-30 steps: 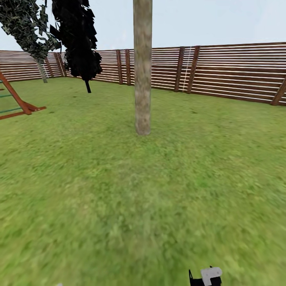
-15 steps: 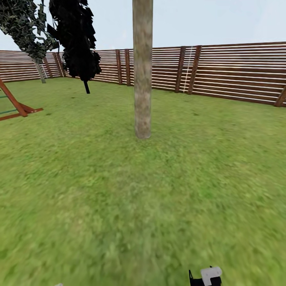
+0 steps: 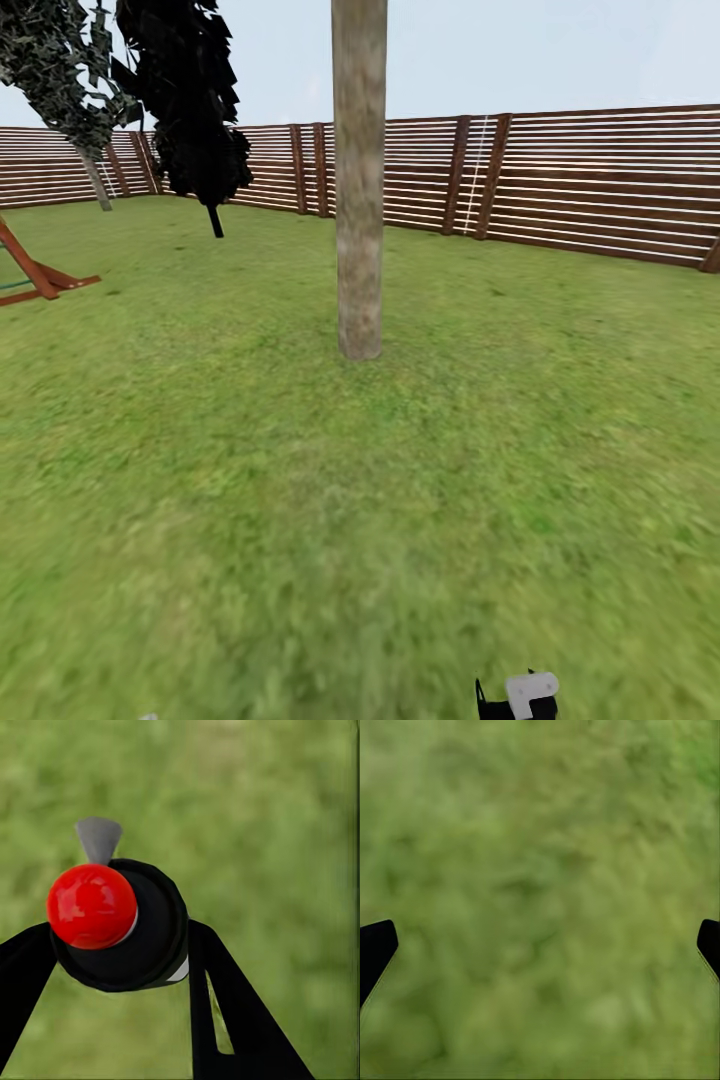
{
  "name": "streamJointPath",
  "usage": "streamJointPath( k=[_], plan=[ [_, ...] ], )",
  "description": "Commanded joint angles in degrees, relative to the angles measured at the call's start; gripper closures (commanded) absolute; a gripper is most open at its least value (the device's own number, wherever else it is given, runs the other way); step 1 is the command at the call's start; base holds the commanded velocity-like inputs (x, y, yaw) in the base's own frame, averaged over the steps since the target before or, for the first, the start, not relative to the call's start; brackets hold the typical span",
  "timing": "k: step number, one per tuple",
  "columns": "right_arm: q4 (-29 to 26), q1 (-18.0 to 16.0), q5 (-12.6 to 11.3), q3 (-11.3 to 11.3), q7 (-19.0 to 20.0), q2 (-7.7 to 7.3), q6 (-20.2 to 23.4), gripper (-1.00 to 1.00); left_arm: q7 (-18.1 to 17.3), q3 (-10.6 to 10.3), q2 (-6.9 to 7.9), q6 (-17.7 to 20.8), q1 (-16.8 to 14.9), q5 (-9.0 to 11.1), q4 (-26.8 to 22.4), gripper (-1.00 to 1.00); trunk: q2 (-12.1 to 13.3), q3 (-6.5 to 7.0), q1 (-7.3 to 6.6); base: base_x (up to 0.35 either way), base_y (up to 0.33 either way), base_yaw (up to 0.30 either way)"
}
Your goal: In the garden, pick up the pesticide atomizer on the floor and spray pesticide onto both trees until each tree trunk is fully covered.
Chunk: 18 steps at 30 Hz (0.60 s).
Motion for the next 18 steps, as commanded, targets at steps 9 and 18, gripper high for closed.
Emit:
streamJointPath(
  k=[9,18],
  plan=[
    [0.00,0.00,0.00,0.00,0.00,0.00,0.00,-1.00,0.00,0.05,0.00,0.00,-0.01,0.00,0.00,1.00,0.00,0.00,0.00,0.340,0.000,0.000],
    [-0.09,0.00,0.00,-0.07,0.00,-0.03,0.00,-1.00,0.00,0.06,0.00,0.00,-0.03,0.00,0.00,1.00,0.00,0.00,0.00,0.340,0.000,0.000]
  ],
)
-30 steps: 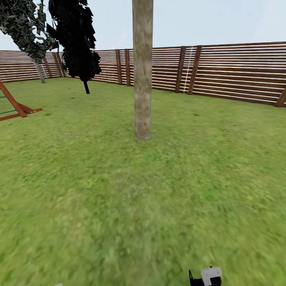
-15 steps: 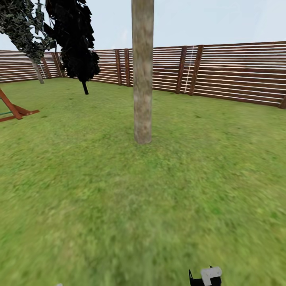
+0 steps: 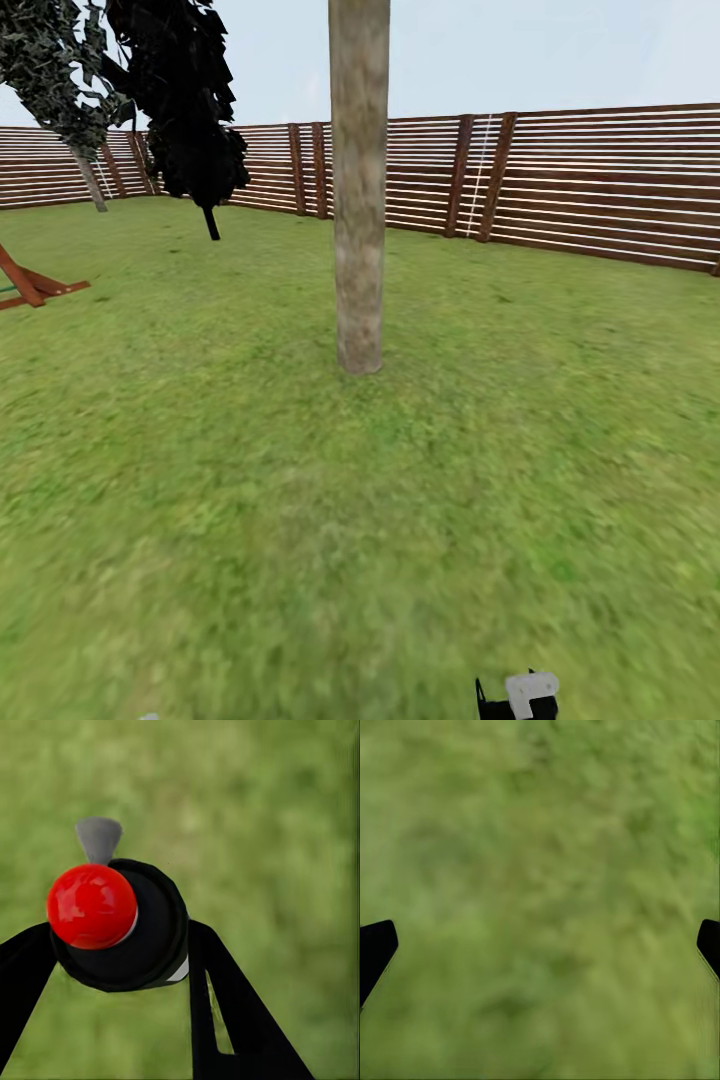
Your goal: In the garden, pick up the pesticide atomizer on the floor and spray pesticide onto both trees until each tree trunk is fully covered.
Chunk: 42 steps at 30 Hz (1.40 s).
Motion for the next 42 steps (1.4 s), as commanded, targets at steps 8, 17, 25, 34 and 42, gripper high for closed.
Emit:
streamJointPath(
  k=[8,17,25,34,42],
  plan=[
    [0.00,0.00,0.00,0.02,0.00,0.02,0.00,-1.00,0.00,-0.03,0.00,0.00,0.06,0.00,-0.09,1.00,0.00,0.00,0.00,0.340,0.000,0.000],
    [-0.07,0.00,-0.03,-0.01,-0.08,0.03,-0.01,-1.00,0.00,0.09,-0.02,0.05,0.06,0.00,-0.33,1.00,0.00,0.00,0.00,0.340,0.000,-0.001],
    [0.11,0.00,0.03,0.07,0.00,0.31,0.00,-1.00,0.00,-0.08,-0.09,0.09,0.06,0.00,-0.27,1.00,0.00,0.18,0.00,0.339,0.000,-0.119],
    [0.18,0.00,0.00,-0.01,0.00,0.21,0.00,-1.00,0.00,-0.15,-0.09,0.01,0.06,0.00,-0.18,1.00,0.00,0.19,0.00,0.339,0.000,-0.003],
    [0.09,0.00,0.00,-0.02,0.00,0.13,0.00,-1.00,0.00,-0.17,-0.09,0.00,0.06,0.00,-0.18,1.00,0.00,0.19,0.00,0.340,0.000,0.000]
  ],
)
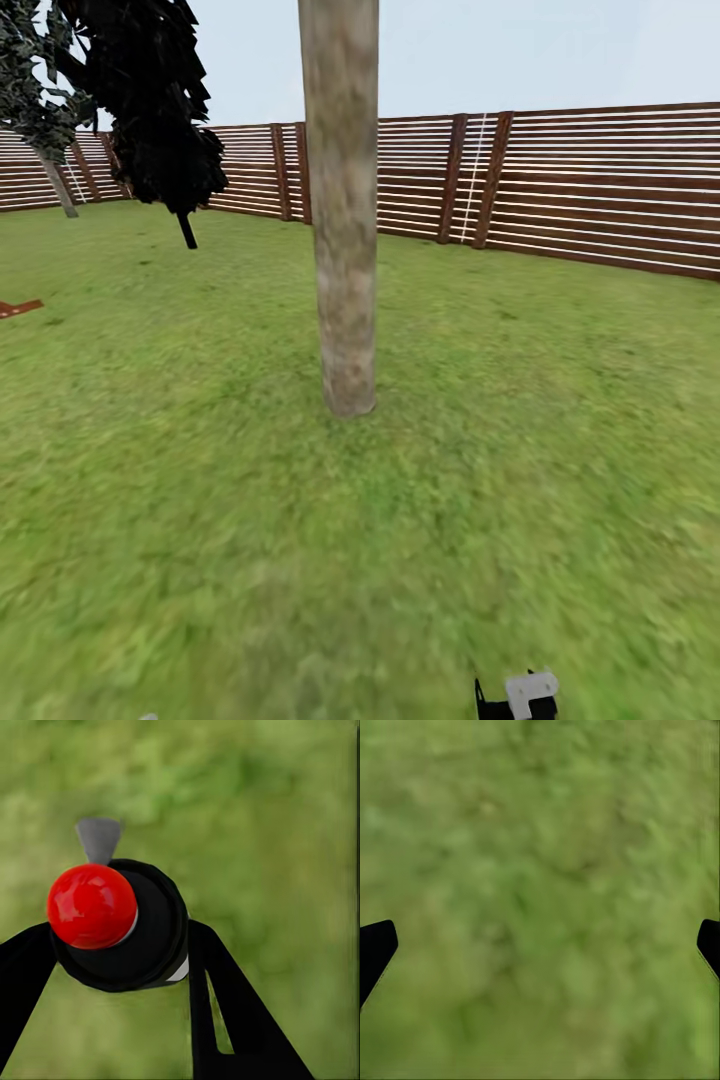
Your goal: In the garden, pick up the pesticide atomizer on the floor and spray pesticide onto both trees until each tree trunk is fully covered.
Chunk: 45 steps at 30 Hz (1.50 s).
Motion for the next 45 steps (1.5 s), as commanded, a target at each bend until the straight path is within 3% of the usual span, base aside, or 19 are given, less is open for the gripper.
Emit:
streamJointPath(
  k=[1,26,30,32,34,36,38,39,40,41,42,43,44,45],
  plan=[
    [0.01,0.00,0.00,0.00,0.00,-0.01,0.00,-1.00,0.00,0.01,0.00,0.01,0.00,0.00,0.00,1.00,0.00,0.00,0.00,0.339,0.000,0.000],
    [-0.31,0.00,-0.17,-0.21,-0.24,-0.07,0.00,-1.00,-0.17,-0.07,0.02,0.03,0.00,-0.11,-0.41,1.00,0.00,0.00,0.00,0.339,0.000,0.000],
    [-5.14,-0.08,-0.11,-0.24,-0.04,-0.08,0.12,-1.00,-0.38,0.00,-0.16,0.21,-0.58,-2.11,-0.85,1.00,0.00,0.00,0.00,0.336,-0.036,0.000],
    [-9.51,-0.09,-0.09,-0.19,0.11,-0.03,0.24,-1.00,-0.44,0.01,-0.13,0.25,-0.57,-5.25,-0.94,1.00,0.00,0.00,0.00,0.336,-0.115,0.000],
    [-12.90,-0.09,-0.03,-0.11,0.22,0.00,0.32,-1.00,-0.71,0.05,-0.06,0.19,-0.83,-10.47,-1.47,1.00,0.00,0.00,0.00,0.336,-0.127,0.000],
    [-15.54,-0.09,0.14,1.48,0.94,0.09,0.34,-1.00,-3.27,0.04,-0.07,0.54,-0.93,-17.41,-5.92,1.00,0.00,0.00,0.00,0.336,-0.131,0.000],
    [-17.03,-0.16,0.87,6.09,7.04,0.15,0.40,-1.00,-9.92,0.08,0.00,1.70,-0.98,-24.91,-11.85,1.00,0.00,0.00,0.00,0.336,-0.131,0.000],
    [-17.46,-0.58,1.15,8.47,13.32,0.18,0.70,-1.00,-16.05,0.09,0.32,3.86,-1.06,-29.42,-15.01,1.00,0.00,0.00,0.00,0.336,-0.132,0.000],
    [-18.03,-1.25,1.29,9.34,17.40,0.21,1.84,-1.00,-21.31,0.12,0.78,6.18,-1.48,-31.88,-17.11,1.00,0.00,0.00,0.00,0.336,-0.132,0.000],
    [-18.59,-1.82,1.43,9.68,19.68,0.23,2.99,-1.00,-24.95,0.11,1.07,7.79,-2.14,-33.08,-18.31,1.00,0.00,0.00,0.00,0.336,-0.132,0.000],
    [-19.85,-2.87,2.26,10.01,23.44,0.31,5.32,-1.00,-31.81,0.06,1.47,10.34,-3.86,-34.76,-19.56,1.00,0.00,0.00,0.00,0.336,-0.132,0.000],
    [-21.76,-4.42,4.62,10.19,29.05,0.43,7.82,-1.00,-40.91,0.08,2.35,12.96,-6.71,-37.85,-20.35,1.00,0.00,0.00,0.00,0.336,-0.132,0.000],
    [-23.76,-6.36,7.94,10.31,36.24,0.69,9.86,-1.00,-50.23,0.09,2.94,14.96,-10.14,-42.82,-20.71,1.00,0.00,0.00,0.00,0.336,-0.132,0.000],
    [-24.88,-7.47,9.57,10.34,40.84,1.48,11.24,-1.00,-54.87,0.09,3.03,15.57,-11.83,-46.41,-20.83,1.00,0.00,0.00,0.00,0.299,-0.106,0.000]
  ],
)
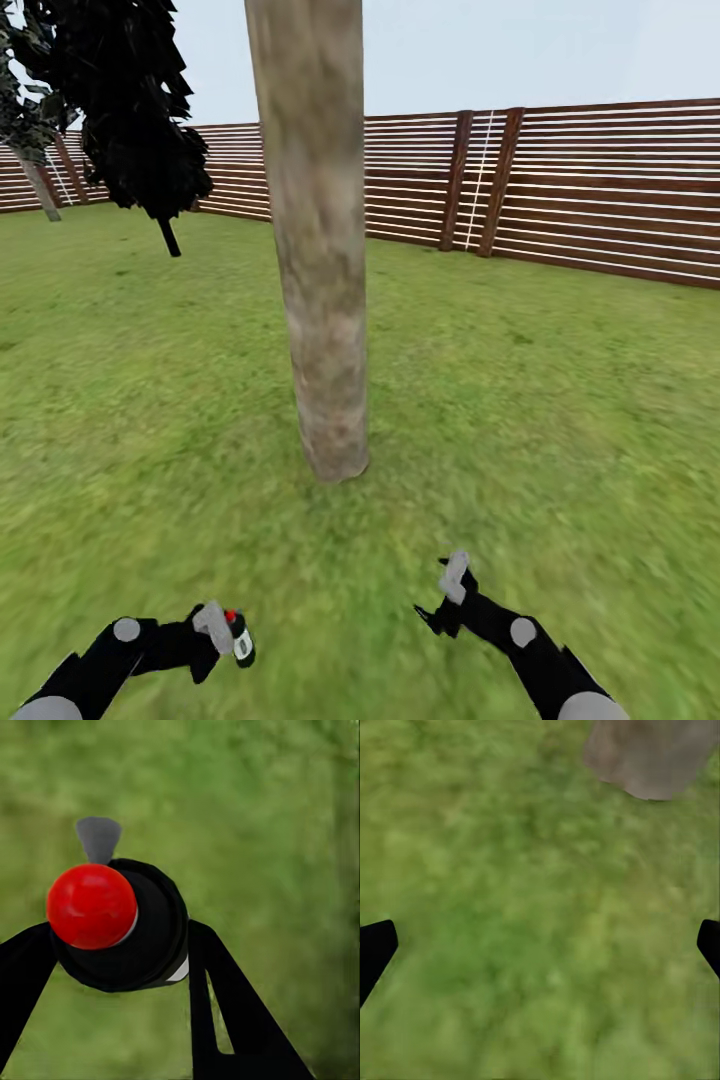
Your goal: In the garden, pick up the pesticide atomizer on the floor and spray pesticide onto both trees until each tree trunk is fully covered.
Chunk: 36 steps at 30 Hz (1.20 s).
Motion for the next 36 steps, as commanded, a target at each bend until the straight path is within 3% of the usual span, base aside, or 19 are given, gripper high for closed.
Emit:
streamJointPath(
  k=[1,4,6,9,10,13,14,15,18,26,28,29,32,36],
  plan=[
    [-1.17,-0.89,1.44,0.02,4.15,1.02,1.42,-1.00,-3.87,-0.02,0.04,0.38,-1.33,-3.87,-0.14,1.00,0.00,-0.01,0.00,0.190,-0.054,0.000],
    [-3.90,-1.74,4.11,0.03,10.82,2.93,3.16,-1.00,-11.84,0.04,0.00,0.78,-2.91,-11.78,-0.42,1.00,0.00,-0.01,0.00,0.057,-0.016,0.000],
    [-4.42,-1.85,4.59,0.03,13.86,3.86,3.34,-1.00,-14.74,0.06,0.00,0.94,-3.10,-13.76,-1.08,1.00,0.00,-0.01,0.00,0.010,-0.003,0.000],
    [-4.59,-1.89,5.06,0.35,15.90,4.55,3.40,-1.00,-15.92,-0.06,0.06,1.52,-3.08,-14.52,-1.95,1.00,0.00,-0.01,0.00,0.001,0.000,0.000],
    [-4.56,-1.89,5.09,1.36,15.99,4.58,3.40,-1.00,-16.05,-0.08,-0.02,1.88,-3.08,-14.95,-1.99,1.00,0.00,-0.01,0.00,0.000,0.000,0.000],
    [-4.23,-1.89,5.00,7.94,16.49,4.60,3.48,-1.00,-17.25,0.02,-0.79,4.76,-3.15,-19.62,-2.12,1.00,0.00,-0.01,0.00,0.000,0.000,0.000],
    [-4.20,-1.89,4.98,8.76,16.99,4.60,3.48,-1.00,-17.43,0.05,-0.86,4.96,-3.16,-20.07,-2.12,1.00,0.00,-0.01,0.00,0.000,0.000,0.000],
    [-4.27,-1.89,4.93,9.31,18.00,4.61,3.49,1.00,-17.89,0.06,-0.89,5.07,-3.16,-20.31,-2.12,1.00,0.00,-0.01,0.00,0.000,0.000,0.000],
    [-4.46,-1.89,4.90,9.64,19.65,5.26,3.49,1.00,-19.68,0.07,-1.13,5.16,-3.16,-20.57,-2.12,1.00,0.00,-0.01,0.00,0.000,0.000,0.000],
    [-4.38,-1.89,4.90,9.85,20.11,9.31,3.49,1.00,-20.27,-0.78,-5.35,5.27,-3.16,-21.69,-2.12,1.00,0.00,-0.01,0.00,0.000,0.000,0.000],
    [-4.20,-1.89,4.90,9.87,20.15,9.33,3.49,1.00,-19.62,-3.78,-6.47,5.44,-3.16,-21.69,-2.12,1.00,0.00,-0.01,0.00,0.000,0.000,0.000],
    [-4.17,-1.89,4.90,9.88,20.15,9.33,3.49,1.00,-19.48,-4.22,-7.06,5.46,-3.16,-21.73,-2.12,1.00,0.00,-0.01,0.00,0.000,0.000,0.000],
    [-4.13,-1.89,4.89,9.88,20.16,9.33,3.49,1.00,-18.92,-4.68,-8.87,5.49,-3.16,-21.83,-2.61,1.00,0.00,-0.01,0.00,0.000,0.000,0.000],
    [-4.15,-1.89,4.89,9.91,20.16,9.33,3.49,1.00,-17.98,-4.68,-10.39,7.62,-3.16,-24.43,-4.91,1.00,0.00,-0.01,0.00,0.000,0.000,0.000]
  ],
)
